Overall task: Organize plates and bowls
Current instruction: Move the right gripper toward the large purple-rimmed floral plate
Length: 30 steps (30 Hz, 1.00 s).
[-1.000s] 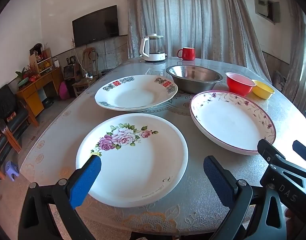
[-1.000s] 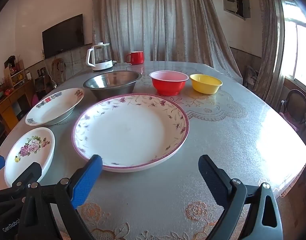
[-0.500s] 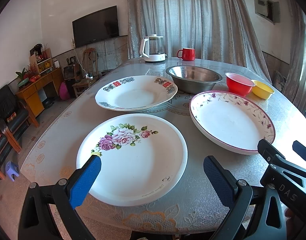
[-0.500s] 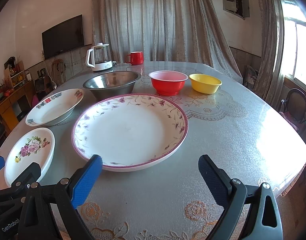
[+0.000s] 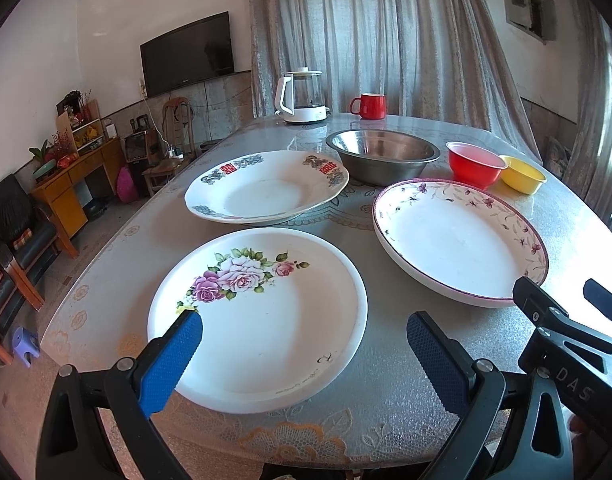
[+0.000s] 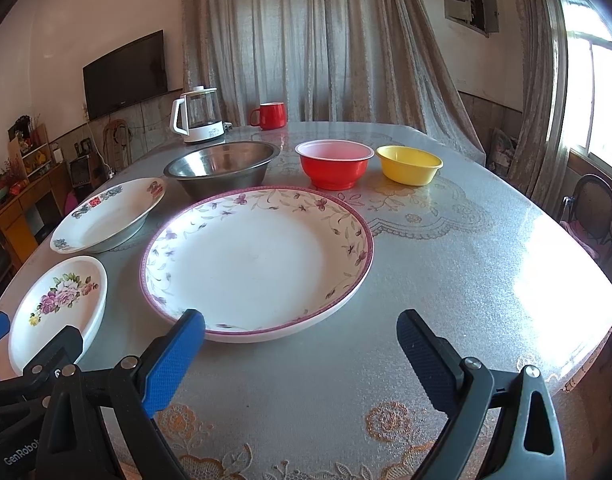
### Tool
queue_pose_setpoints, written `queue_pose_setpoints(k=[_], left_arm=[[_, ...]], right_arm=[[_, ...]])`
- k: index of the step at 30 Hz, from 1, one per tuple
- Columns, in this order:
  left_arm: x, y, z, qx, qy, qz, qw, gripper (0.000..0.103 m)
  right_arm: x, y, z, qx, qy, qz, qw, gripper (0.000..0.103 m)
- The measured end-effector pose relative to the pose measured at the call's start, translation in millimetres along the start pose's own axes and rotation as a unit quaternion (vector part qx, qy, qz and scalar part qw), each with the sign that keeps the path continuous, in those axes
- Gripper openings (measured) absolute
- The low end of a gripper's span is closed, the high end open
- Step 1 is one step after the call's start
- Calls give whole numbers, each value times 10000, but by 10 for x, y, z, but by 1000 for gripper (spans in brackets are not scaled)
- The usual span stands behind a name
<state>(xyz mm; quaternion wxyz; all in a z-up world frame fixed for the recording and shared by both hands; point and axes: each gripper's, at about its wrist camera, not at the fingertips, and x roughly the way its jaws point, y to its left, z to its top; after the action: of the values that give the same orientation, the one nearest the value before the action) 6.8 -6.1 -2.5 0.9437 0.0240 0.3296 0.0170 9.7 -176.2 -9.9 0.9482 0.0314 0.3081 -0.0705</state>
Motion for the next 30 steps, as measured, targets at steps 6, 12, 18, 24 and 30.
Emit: queue_pose_setpoints(k=[6, 12, 18, 24, 30], left_arm=[[-4, -65, 38, 97, -5, -43, 9999, 103], [-6, -154, 101, 223, -10, -282, 9994, 103], [19, -259, 241, 393, -69, -581, 9975, 103], [247, -211, 480, -1, 573, -1715, 9835, 103], [450, -199, 789, 52, 618, -1873, 9804, 83]], right_arm=[[7, -27, 0, -4, -1, -7, 10000, 98], [39, -82, 31, -14, -3, -8, 10000, 98], [74, -183, 131, -133, -7, 35, 9999, 98], [249, -313, 286, -127, 216, 494, 9985, 97], [484, -517, 475, 401, 403, 927, 9941, 75]])
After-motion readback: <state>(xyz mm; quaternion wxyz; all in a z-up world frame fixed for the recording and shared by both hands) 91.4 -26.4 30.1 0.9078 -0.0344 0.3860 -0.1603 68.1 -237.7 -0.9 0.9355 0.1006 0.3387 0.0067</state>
